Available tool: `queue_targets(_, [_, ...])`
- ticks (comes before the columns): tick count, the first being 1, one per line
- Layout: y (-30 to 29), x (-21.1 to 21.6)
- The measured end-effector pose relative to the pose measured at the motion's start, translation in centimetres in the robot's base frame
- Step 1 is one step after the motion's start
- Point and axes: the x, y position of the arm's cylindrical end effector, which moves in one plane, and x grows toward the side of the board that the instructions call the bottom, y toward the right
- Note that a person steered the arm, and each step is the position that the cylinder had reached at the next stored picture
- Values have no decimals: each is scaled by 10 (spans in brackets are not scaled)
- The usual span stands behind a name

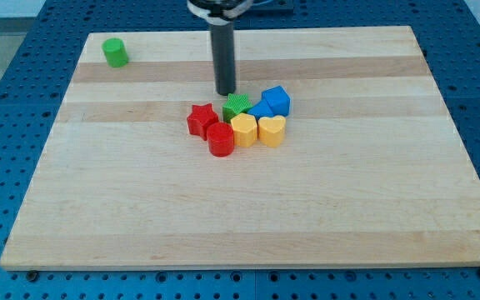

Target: Slide the green circle towards the red star

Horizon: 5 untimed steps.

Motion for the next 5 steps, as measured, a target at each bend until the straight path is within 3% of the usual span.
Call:
queue_targets(3, [-224,10])
queue_targets(5, [-237,-88])
